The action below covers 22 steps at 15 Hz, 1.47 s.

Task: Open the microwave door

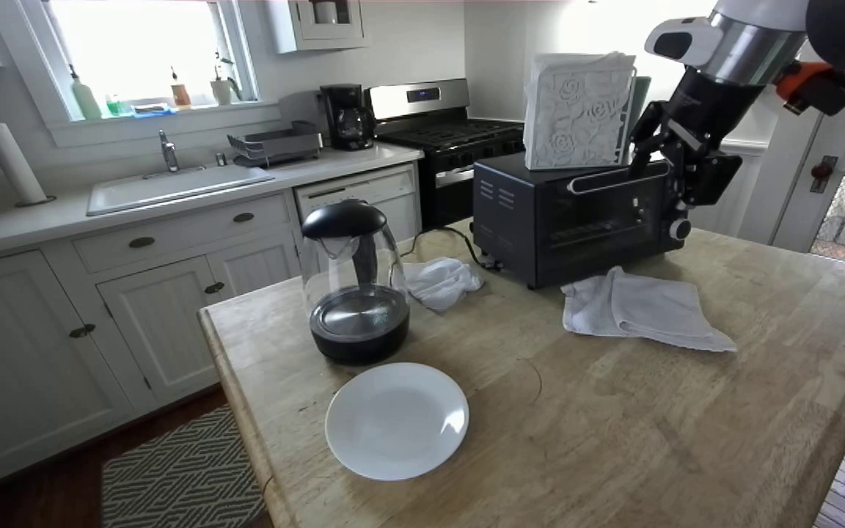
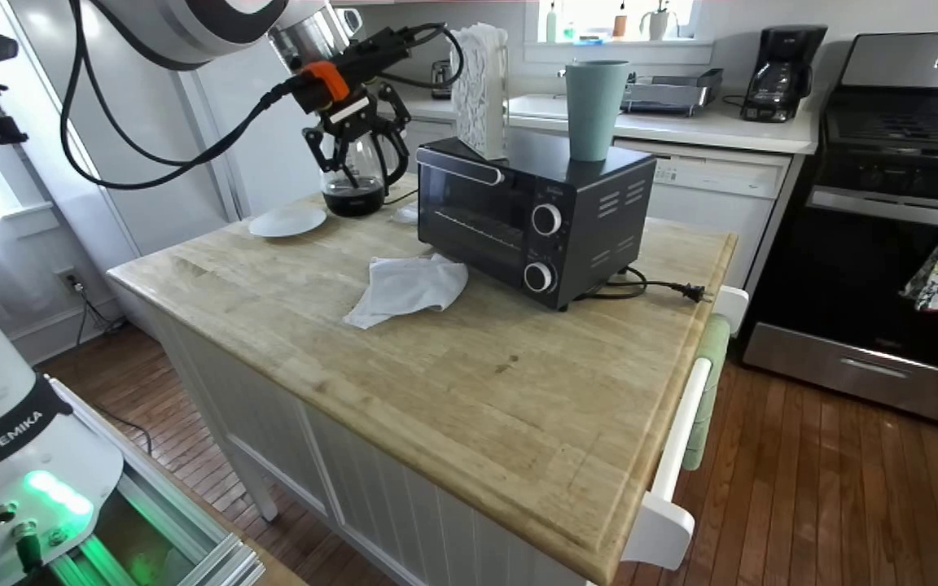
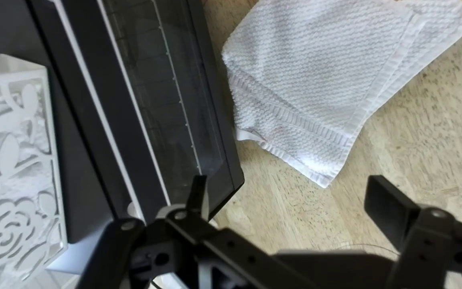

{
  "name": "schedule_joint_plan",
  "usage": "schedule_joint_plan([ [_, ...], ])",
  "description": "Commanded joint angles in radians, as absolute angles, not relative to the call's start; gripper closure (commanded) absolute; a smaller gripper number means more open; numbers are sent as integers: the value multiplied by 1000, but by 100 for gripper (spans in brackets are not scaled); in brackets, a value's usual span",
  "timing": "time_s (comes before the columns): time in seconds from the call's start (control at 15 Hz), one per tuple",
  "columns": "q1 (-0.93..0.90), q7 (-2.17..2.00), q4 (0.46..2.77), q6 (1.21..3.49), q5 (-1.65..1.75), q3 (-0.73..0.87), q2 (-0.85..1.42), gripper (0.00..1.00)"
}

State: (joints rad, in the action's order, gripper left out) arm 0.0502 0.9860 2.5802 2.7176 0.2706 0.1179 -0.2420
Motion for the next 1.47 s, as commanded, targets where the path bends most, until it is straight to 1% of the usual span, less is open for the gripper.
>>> schedule_joint_plan([
  [0.0,47,1032,2526,2772,316,126,-175,0],
  [0.67,67,1104,2447,2906,341,121,-42,0],
  [0.93,77,1105,2432,2925,353,119,-15,0],
  [1.4,79,1088,2432,2805,351,112,-37,0],
])
